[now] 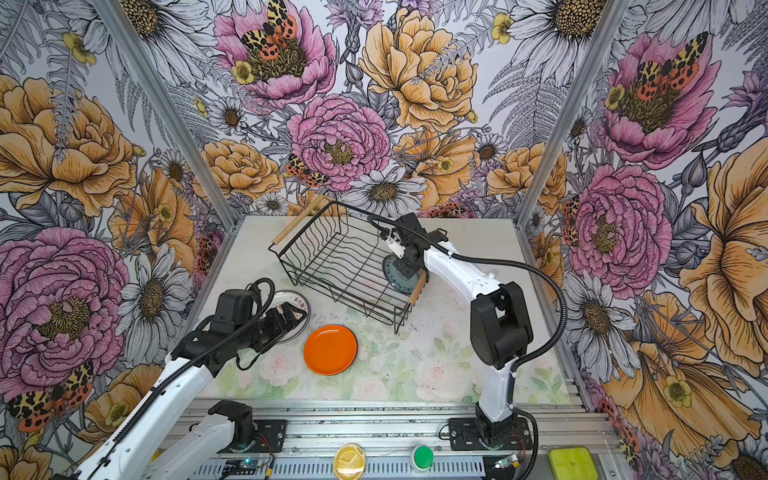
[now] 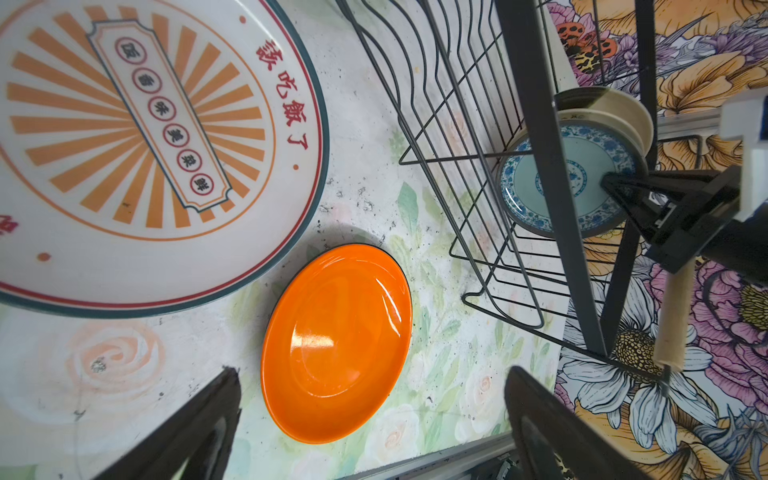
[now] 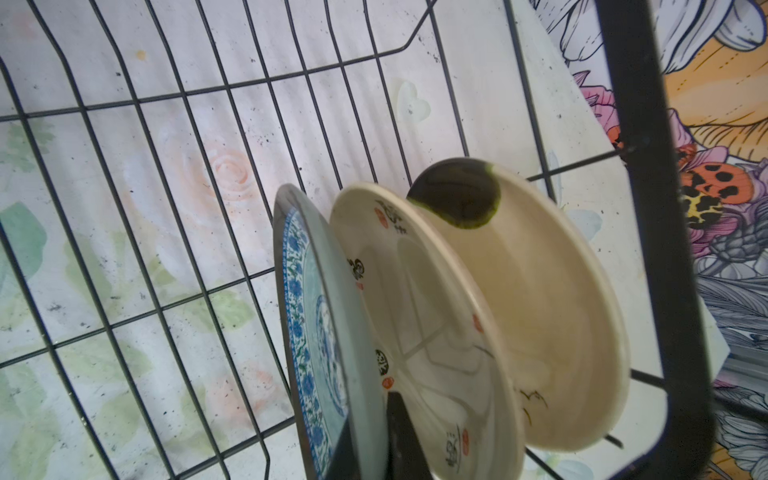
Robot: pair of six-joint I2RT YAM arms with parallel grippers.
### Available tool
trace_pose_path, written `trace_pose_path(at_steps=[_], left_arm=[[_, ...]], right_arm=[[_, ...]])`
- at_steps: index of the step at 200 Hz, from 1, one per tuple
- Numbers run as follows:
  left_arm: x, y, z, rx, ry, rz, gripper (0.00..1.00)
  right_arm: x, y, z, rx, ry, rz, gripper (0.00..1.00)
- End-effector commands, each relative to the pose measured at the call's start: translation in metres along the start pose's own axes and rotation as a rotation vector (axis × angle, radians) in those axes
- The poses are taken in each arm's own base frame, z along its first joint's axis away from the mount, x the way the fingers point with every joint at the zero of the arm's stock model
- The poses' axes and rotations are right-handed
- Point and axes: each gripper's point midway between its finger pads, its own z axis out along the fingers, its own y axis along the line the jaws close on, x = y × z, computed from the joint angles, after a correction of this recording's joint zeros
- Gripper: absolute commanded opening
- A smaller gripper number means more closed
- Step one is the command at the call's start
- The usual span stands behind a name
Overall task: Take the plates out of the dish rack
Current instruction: 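Close the right gripper on the blue-patterned plate and lift it out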
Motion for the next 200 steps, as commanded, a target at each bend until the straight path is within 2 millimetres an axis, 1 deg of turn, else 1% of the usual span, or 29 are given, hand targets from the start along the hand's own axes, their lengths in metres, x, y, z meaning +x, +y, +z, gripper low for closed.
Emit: trace_pose_path(at_steps=[1,19,31,46,62,93,94,106,107,110,115,117,122,132,137,151,161,168,173,189,200], left_arm=[[-0.004,-0.003,-0.006,0.019,-0.034,-0.022,0.99],[-0.005,0.000,-0.007,0.011,-0.049,-0.051,0.99],[-0.006,0.002,-0.007,0.005,-0.056,-0.071,0.99],[-0.005,0.000,-0.008,0.004,-0.064,-0.065,0.99],[-0.004,-0.006,-0.012,0.018,-0.078,-0.033,0.99],[-0.003,-0.017,-0.022,0.053,-0.107,0.015,0.99],[-0.003,-0.018,-0.022,0.053,-0.108,0.015,0.99],[-0.002,-0.020,-0.023,0.060,-0.109,0.028,0.99],[-0.002,-0.020,-0.023,0.060,-0.108,0.029,0.99],[-0.002,-0.021,-0.023,0.063,-0.107,0.032,0.99],[-0.001,-0.022,-0.023,0.066,-0.098,0.037,0.99],[0.000,-0.023,-0.022,0.068,-0.095,0.039,0.99],[0.000,-0.024,-0.022,0.075,-0.087,0.043,0.99],[0.002,-0.028,-0.021,0.087,-0.071,0.066,0.99],[0.003,-0.032,-0.021,0.106,-0.065,0.092,0.99],[0.006,-0.045,-0.025,0.151,-0.052,0.184,0.99],[0.006,-0.047,-0.027,0.147,-0.068,0.214,0.99],[0.005,-0.047,-0.029,0.144,-0.086,0.221,0.99],[0.005,-0.049,-0.031,0.147,-0.098,0.227,0.99],[0.002,-0.051,-0.036,0.152,-0.125,0.228,0.99],[0.001,-0.052,-0.039,0.160,-0.140,0.225,0.99]], right_arm=[[-0.008,0.000,-0.023,0.005,-0.040,-0.024,0.04],[-0.016,-0.002,-0.035,0.031,-0.067,-0.036,0.04],[-0.024,-0.009,-0.046,0.062,-0.088,-0.044,0.03],[-0.037,-0.018,-0.064,0.099,-0.133,-0.049,0.03],[-0.052,-0.024,-0.083,0.115,-0.191,-0.046,0.03],[-0.087,-0.033,-0.130,0.130,-0.341,-0.040,0.03],[-0.090,-0.034,-0.134,0.136,-0.353,-0.039,0.03],[-0.103,-0.038,-0.154,0.156,-0.420,-0.039,0.03],[-0.106,-0.039,-0.158,0.161,-0.435,-0.040,0.03],[-0.108,-0.039,-0.162,0.164,-0.448,-0.040,0.03],[-0.115,-0.042,-0.174,0.180,-0.491,-0.038,0.03],[-0.116,-0.042,-0.175,0.182,-0.496,-0.039,0.03],[-0.122,-0.042,-0.187,0.187,-0.539,-0.041,0.03],[-0.129,-0.042,-0.203,0.189,-0.602,-0.046,0.03],[-0.133,-0.041,-0.212,0.196,-0.635,-0.046,0.03],[-0.138,-0.038,-0.231,0.209,-0.709,-0.049,0.03],[-0.137,-0.034,-0.241,0.213,-0.748,-0.048,0.02],[-0.138,-0.031,-0.252,0.220,-0.794,-0.048,0.03],[-0.137,-0.027,-0.254,0.219,-0.816,-0.045,0.02],[-0.130,-0.016,-0.275,0.203,-0.918,-0.018,0.02],[-0.121,-0.006,-0.283,0.169,-0.971,0.008,0.02]])
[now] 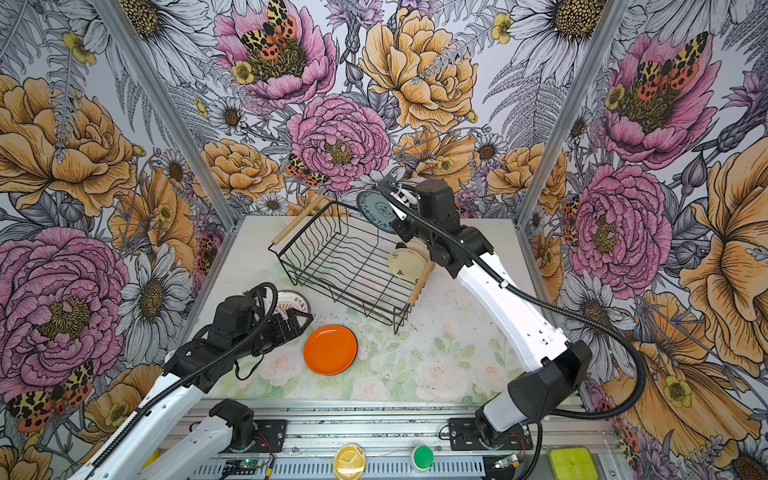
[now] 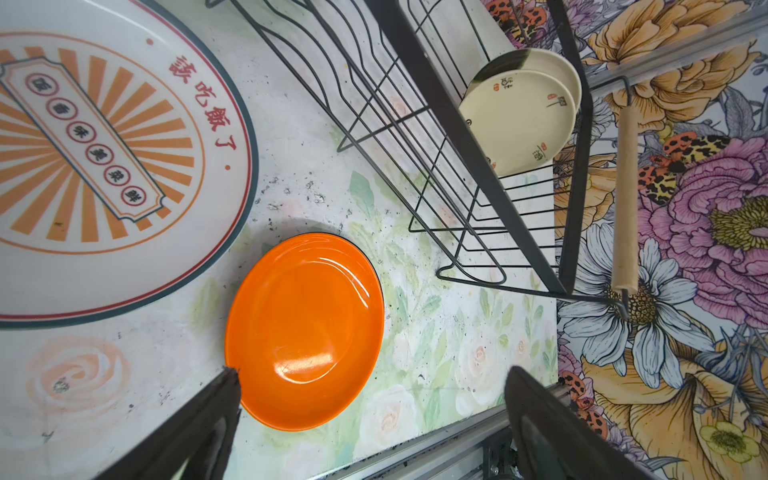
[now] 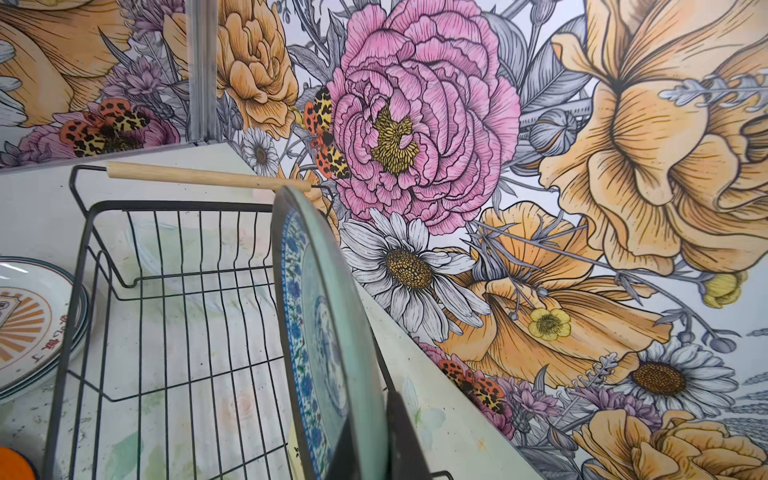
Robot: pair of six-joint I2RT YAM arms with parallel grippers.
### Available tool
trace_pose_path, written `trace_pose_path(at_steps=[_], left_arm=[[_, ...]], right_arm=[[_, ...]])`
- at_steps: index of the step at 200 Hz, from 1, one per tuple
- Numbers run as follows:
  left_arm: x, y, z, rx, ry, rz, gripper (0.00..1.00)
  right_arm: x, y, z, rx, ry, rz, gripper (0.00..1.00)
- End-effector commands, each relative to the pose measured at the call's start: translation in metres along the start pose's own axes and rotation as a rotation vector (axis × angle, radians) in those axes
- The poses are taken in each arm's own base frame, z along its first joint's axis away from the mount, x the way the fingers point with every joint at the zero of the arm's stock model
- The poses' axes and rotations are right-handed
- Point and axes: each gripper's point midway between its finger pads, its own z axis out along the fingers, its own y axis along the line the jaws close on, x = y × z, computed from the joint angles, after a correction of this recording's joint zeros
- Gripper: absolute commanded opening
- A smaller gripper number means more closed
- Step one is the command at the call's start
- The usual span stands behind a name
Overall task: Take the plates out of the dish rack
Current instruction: 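Close the right gripper on the blue-patterned plate and lift it out, then carry the blue-patterned plate with the right gripper toward the left gripper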
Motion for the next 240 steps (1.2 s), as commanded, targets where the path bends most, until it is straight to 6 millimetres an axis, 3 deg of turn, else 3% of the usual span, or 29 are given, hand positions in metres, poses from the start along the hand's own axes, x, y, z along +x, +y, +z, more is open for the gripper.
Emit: trace_pose_path(at_steps=[1,51,77,120,162,198,240], left_arm=[[-0.021,-0.018,-0.016,0.047,-0.102,0.054,0.99],[-0.020,-0.029,-0.031,0.120,-0.125,0.040,0.99],[-0.016,-0.035,-0.032,0.166,-0.123,0.034,0.99],[-0.013,-0.041,-0.037,0.217,-0.139,0.038,0.99],[-0.004,-0.050,-0.030,0.272,-0.118,0.045,0.99],[0.009,-0.068,-0.025,0.330,-0.091,0.092,0.99],[0.017,-0.089,-0.027,0.398,-0.087,0.133,0.98]], right_arm=[[-0.036,0.003,-0.030,0.001,-0.217,0.073,0.02],[-0.022,0.030,-0.090,-0.115,-0.369,0.424,0.04],[0.004,0.047,-0.100,-0.202,-0.320,0.720,0.02],[0.059,0.086,-0.094,-0.325,-0.143,1.145,0.02],[0.097,0.127,-0.079,-0.404,0.043,1.384,0.00],[0.107,0.157,-0.073,-0.464,0.141,1.438,0.00],[0.102,0.179,-0.060,-0.514,0.219,1.441,0.00]])
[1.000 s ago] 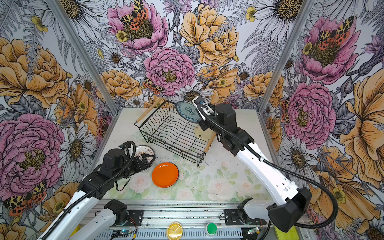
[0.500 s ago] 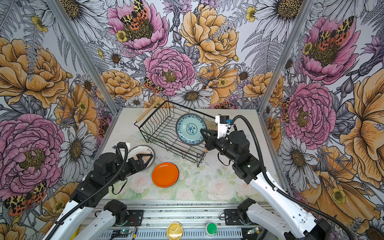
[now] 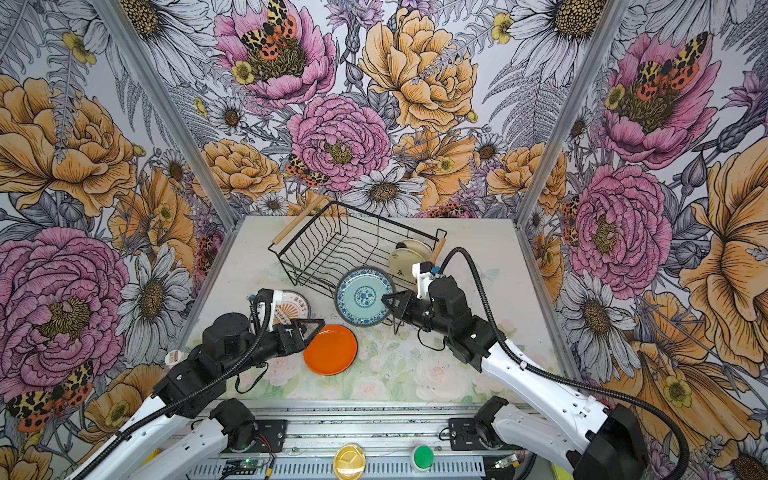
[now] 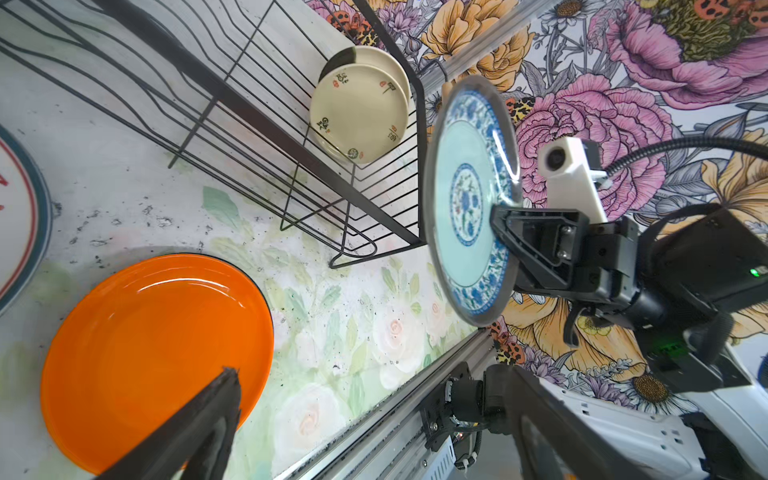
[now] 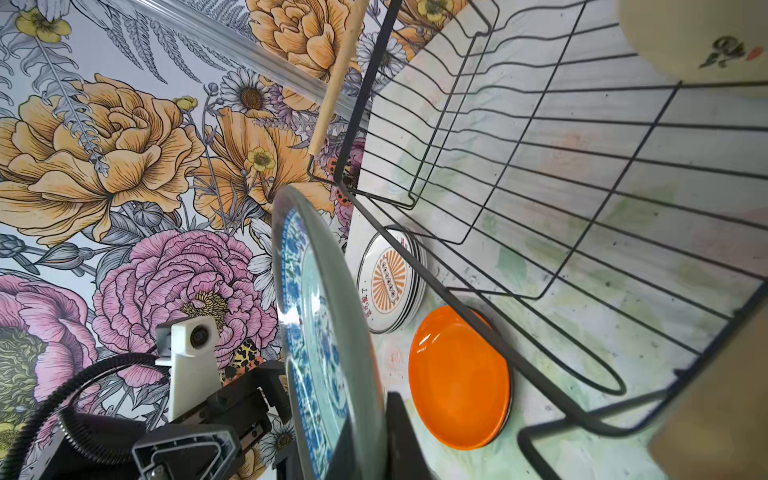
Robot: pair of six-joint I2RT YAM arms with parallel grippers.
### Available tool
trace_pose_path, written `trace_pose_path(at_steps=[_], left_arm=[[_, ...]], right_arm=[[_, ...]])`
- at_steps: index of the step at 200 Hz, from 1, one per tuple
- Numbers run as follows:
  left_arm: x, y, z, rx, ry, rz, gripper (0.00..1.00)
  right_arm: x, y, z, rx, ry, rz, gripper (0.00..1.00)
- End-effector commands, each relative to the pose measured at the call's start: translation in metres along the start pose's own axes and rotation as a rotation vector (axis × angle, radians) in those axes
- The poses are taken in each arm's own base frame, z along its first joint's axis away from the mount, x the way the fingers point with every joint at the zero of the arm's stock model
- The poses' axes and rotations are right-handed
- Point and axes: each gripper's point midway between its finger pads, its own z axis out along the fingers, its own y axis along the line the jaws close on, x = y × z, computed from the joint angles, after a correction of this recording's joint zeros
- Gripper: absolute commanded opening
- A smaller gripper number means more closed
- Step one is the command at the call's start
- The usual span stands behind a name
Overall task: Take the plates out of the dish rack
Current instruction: 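Carry the blue-patterned plate with the right gripper toward the left gripper, then grasp the blue-patterned plate rim with the left gripper while the right gripper releases it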
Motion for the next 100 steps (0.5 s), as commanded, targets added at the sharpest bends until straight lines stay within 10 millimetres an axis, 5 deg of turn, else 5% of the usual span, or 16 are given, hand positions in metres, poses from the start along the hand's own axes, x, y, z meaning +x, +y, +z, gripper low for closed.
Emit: trace_pose_path(at_steps=[1,82,100], left_arm=[[-0.009,-0.013,0.003,0.046,-0.052,0.015,0.98],[-0.008,-0.009,0.018,0.027,-0.046,0.041,0.89],[-0.012,-0.013,0.018,0.043,-0.061,0.050,0.79]], right_arm=[[-0.003,0.027,0.006,-0.072,0.015,0.016,0.00],[0.011,0.054,0.020,-0.175,0.084,0.072,0.00],[0.014,0.053,0.020,-0.168,0.096,0.067,0.00]])
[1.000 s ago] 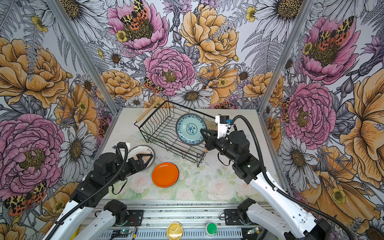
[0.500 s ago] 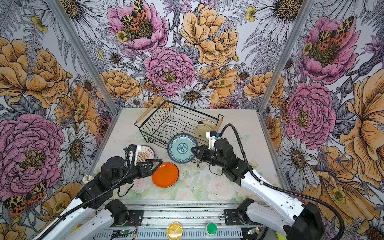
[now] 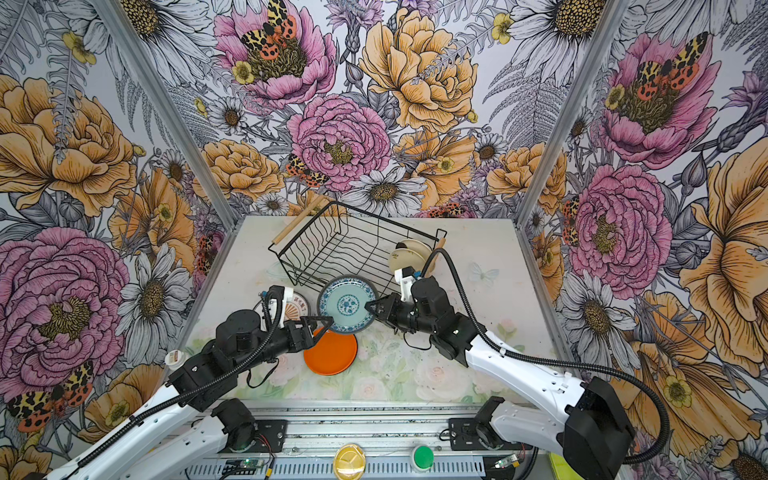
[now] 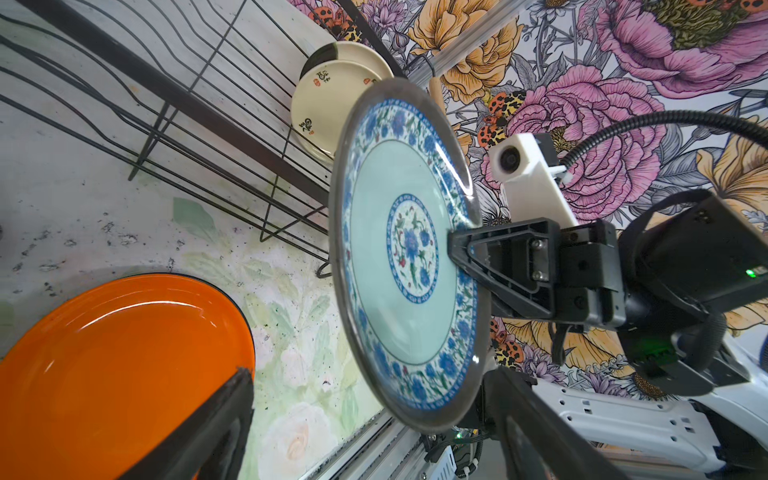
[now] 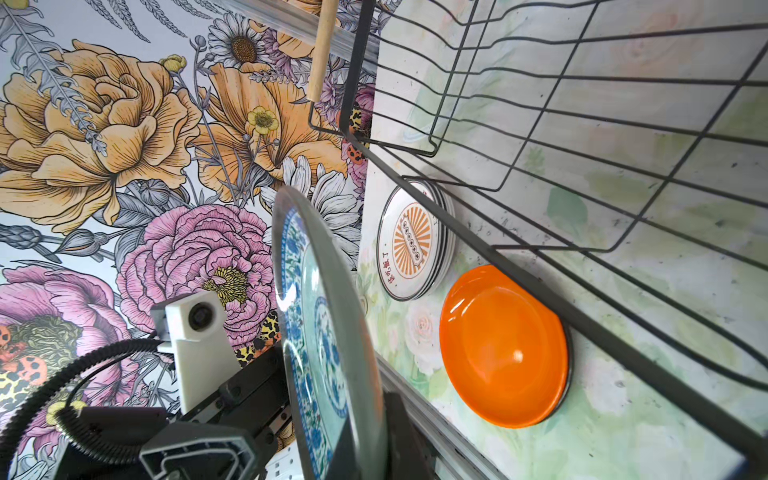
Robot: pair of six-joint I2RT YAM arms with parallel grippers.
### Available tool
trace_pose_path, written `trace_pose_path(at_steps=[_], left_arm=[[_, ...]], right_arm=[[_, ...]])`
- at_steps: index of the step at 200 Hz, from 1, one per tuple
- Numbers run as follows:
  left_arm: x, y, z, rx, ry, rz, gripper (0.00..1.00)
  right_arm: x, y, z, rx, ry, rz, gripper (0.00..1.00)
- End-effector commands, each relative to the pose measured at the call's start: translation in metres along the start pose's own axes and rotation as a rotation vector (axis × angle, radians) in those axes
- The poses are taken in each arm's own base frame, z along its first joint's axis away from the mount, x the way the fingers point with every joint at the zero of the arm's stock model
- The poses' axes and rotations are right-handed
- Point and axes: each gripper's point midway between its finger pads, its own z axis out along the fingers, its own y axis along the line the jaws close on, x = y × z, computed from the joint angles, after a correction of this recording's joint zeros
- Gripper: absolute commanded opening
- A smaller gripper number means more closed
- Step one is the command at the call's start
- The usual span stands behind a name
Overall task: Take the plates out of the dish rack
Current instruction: 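Grasp the blue-patterned plate rim with the left gripper while the right gripper releases it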
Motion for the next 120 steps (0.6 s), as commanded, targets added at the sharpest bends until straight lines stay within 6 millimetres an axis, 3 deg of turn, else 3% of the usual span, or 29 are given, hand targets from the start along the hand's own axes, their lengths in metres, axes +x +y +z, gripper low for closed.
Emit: trace_pose_path(at_steps=[1,12,68,120], left_arm=[[-0.011,-0.008,-0.001,0.030,-0.056,0.032,0.78],[-0.013,-0.013,-0.001,0.055,-0.062,0.037,0.70],[-0.013,-0.009,0.007,0.048,-0.054,0.029,0.61],[-0.014,-0.003,0.010,0.032,-0.043,0.008,0.34]], right_arm=[[-0.006,0.038,-0.004,-0.104,-0.007,-0.025,0.00],[-0.005,0.039,-0.002,-0.117,0.001,-0.020,0.00],[0.001,0.035,0.005,-0.105,0.017,-0.024,0.00],[0.003,0.034,0.007,-0.099,0.018,-0.041,0.01]])
